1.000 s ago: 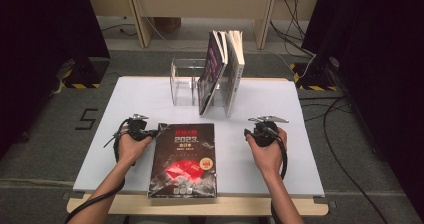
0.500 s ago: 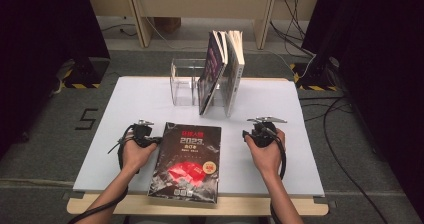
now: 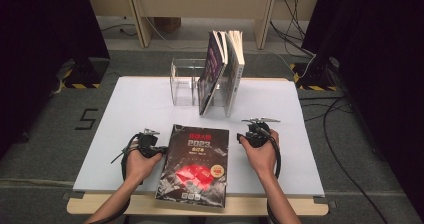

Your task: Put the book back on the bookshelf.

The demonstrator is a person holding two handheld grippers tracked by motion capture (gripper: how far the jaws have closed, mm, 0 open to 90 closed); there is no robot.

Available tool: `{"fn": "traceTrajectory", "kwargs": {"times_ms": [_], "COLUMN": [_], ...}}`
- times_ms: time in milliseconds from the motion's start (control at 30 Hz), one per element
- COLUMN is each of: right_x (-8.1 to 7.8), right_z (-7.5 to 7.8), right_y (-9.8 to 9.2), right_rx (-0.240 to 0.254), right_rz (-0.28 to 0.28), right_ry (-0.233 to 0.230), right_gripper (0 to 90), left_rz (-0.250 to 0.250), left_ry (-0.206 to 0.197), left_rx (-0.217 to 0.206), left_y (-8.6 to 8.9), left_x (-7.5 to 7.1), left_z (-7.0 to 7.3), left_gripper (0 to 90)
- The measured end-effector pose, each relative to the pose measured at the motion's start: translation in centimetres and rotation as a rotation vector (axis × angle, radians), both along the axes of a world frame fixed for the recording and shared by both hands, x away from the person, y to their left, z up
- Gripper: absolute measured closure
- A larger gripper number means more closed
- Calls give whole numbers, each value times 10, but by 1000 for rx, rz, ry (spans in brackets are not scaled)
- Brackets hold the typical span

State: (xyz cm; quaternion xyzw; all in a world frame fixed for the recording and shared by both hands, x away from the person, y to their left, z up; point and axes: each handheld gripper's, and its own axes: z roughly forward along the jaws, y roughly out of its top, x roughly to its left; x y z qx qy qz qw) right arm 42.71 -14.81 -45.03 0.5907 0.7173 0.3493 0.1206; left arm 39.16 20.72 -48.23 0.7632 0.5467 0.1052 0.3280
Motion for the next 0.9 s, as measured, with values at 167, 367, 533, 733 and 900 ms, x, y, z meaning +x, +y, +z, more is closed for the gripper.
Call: {"fn": "traceTrajectory", "kwargs": {"times_ms": [167,367,533,733,900], "right_x": [9,25,37,47,53], "right_z": [-5,-8,-10,-15,-19], "right_y": [3,8,13,17,17], "right_rx": [13,10,5,7,4], "right_rz": [6,22,35,35,32], "right_ry": [43,83,102,136,149], "right_gripper": [594,579,571,565,559], "left_rz": [-27,-52,-74,-79,-65], "left_ry": [4,8,8,11,3], "left_rx": [-15,-25,-41,-63,-106], "left_y": [-7,-14,-20,-19,-13], "left_x": [-7,-13,-18,-20,-19], "left_z": [0,-1,-1,-1,1], "left_gripper": [882,882,878,847,778]}}
